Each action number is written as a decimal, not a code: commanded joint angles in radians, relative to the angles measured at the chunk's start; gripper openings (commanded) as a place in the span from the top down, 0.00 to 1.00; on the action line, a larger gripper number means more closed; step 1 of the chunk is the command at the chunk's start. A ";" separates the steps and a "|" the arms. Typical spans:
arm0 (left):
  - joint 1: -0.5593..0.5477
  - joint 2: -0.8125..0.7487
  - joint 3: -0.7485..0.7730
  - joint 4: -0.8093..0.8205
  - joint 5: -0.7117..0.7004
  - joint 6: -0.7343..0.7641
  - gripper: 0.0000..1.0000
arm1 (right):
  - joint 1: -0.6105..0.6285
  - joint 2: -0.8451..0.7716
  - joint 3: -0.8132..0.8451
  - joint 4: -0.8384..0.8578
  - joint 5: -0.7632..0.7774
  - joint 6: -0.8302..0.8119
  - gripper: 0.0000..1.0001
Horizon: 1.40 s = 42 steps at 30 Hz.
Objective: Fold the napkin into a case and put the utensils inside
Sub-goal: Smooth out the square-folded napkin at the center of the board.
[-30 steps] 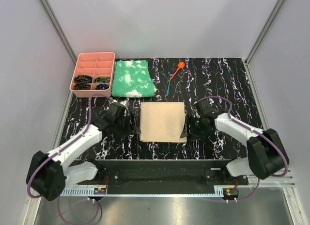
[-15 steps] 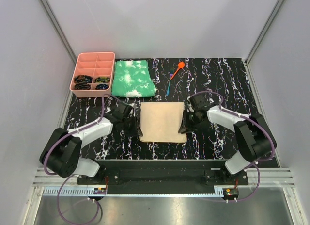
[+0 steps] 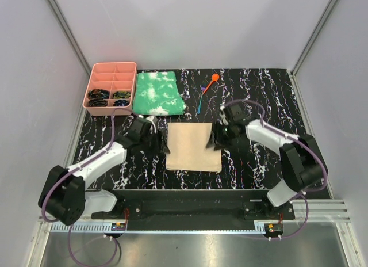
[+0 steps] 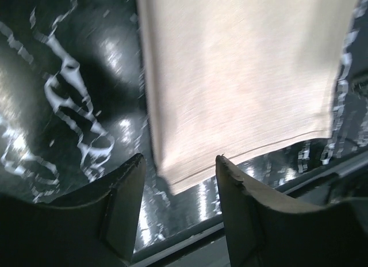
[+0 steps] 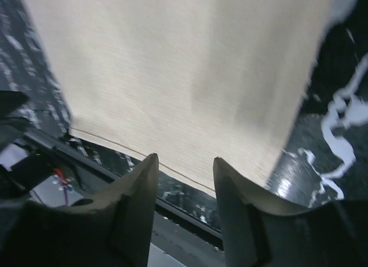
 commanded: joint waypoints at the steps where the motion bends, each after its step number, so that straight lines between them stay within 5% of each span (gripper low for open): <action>1: 0.008 0.107 0.057 0.099 0.131 -0.015 0.48 | 0.024 0.134 0.239 0.077 -0.067 -0.001 0.43; 7: 0.003 0.132 -0.049 0.183 0.082 -0.038 0.47 | 0.108 0.398 0.546 0.146 -0.173 0.060 0.42; 12: 0.004 0.108 -0.129 0.235 0.074 -0.064 0.48 | 0.162 0.576 0.718 0.203 -0.235 0.114 0.56; 18: 0.004 0.132 -0.179 0.275 0.096 -0.073 0.53 | 0.168 0.721 0.792 0.315 -0.298 0.197 0.78; 29: 0.004 0.149 -0.281 0.315 0.087 -0.093 0.72 | 0.163 0.888 0.882 0.367 -0.265 0.200 0.81; 35: 0.004 0.046 -0.289 0.271 0.110 -0.086 0.78 | 0.160 0.753 0.819 0.333 -0.267 0.194 0.73; 42: 0.011 -0.150 -0.066 0.044 0.045 -0.037 0.49 | 0.091 0.508 0.666 0.252 -0.229 0.111 0.40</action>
